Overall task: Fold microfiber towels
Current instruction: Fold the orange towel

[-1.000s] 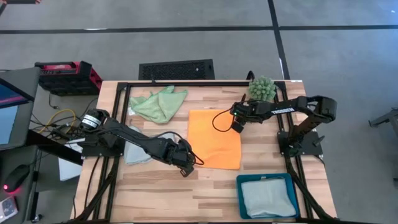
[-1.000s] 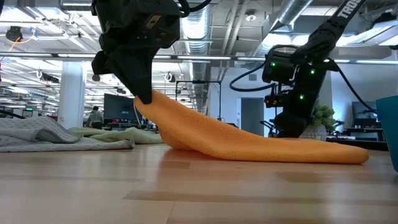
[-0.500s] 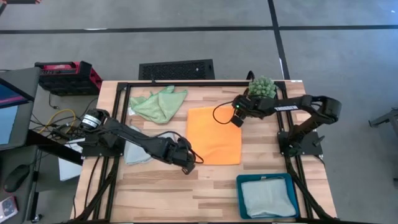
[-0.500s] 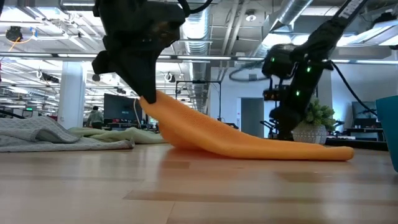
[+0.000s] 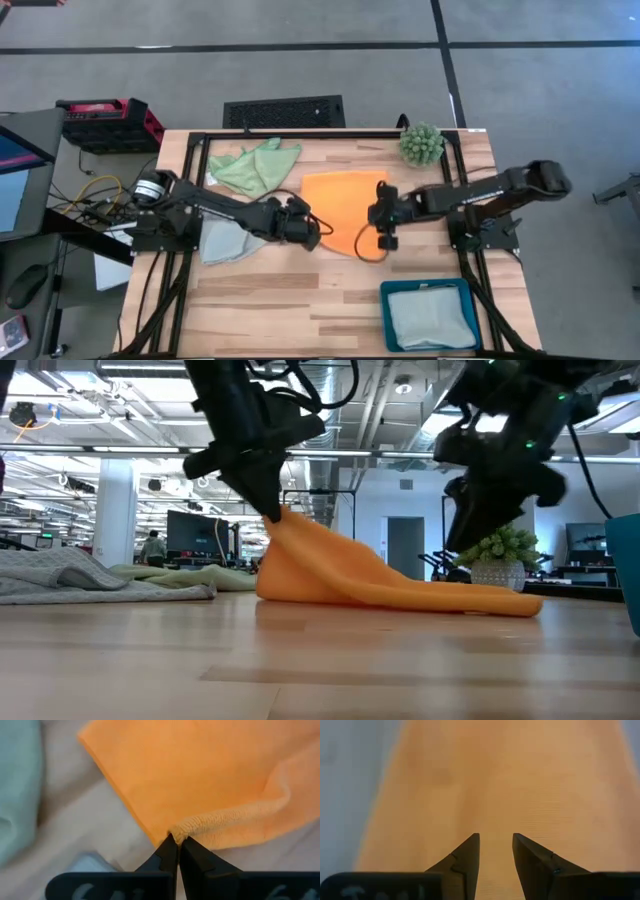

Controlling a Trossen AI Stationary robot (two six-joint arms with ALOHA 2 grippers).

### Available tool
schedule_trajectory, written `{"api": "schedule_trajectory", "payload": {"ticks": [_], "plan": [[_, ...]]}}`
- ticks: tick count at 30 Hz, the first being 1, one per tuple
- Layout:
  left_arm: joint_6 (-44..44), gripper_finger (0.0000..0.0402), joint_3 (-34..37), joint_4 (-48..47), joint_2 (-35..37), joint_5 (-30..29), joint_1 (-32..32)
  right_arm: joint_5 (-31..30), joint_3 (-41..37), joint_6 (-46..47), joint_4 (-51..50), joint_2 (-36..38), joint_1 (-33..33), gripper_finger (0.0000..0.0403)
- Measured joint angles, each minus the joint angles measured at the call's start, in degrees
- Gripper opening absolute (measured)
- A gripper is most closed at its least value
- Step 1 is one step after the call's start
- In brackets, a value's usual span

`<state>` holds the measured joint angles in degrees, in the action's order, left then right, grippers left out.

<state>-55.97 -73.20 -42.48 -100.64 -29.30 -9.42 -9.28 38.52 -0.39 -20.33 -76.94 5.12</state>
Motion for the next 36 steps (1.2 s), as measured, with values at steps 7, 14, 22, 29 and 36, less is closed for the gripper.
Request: {"api": "schedule_trajectory", "payload": {"ticks": [7, 14, 22, 29, 36], "plan": [[4.48, 0.0000, -2.62, 0.01, 0.09, -1.22, 3.36, -0.12, 0.00, 0.13, 1.93, -5.93, 7.55, 0.0139], [5.21, 0.0000, -2.83, -0.04, 0.11, -1.07, 4.39, -0.15, 0.04, -2.76, 2.73, -9.17, 11.40, 0.0139], [5.25, 0.0000, -2.83, -0.07, 0.11, -0.94, 4.34, -0.02, 0.11, -4.82, -0.46, -7.20, 15.28, 0.0139], [5.38, 0.0000, -2.83, -0.04, 0.11, -0.57, 4.34, 0.02, 0.09, -8.77, 0.57, -8.38, 16.55, 0.0139], [5.41, 0.0000, -2.83, -0.02, 0.13, 0.52, 4.34, 0.23, 0.21, -9.50, 1.12, -9.50, 16.53, 0.0139]]}}
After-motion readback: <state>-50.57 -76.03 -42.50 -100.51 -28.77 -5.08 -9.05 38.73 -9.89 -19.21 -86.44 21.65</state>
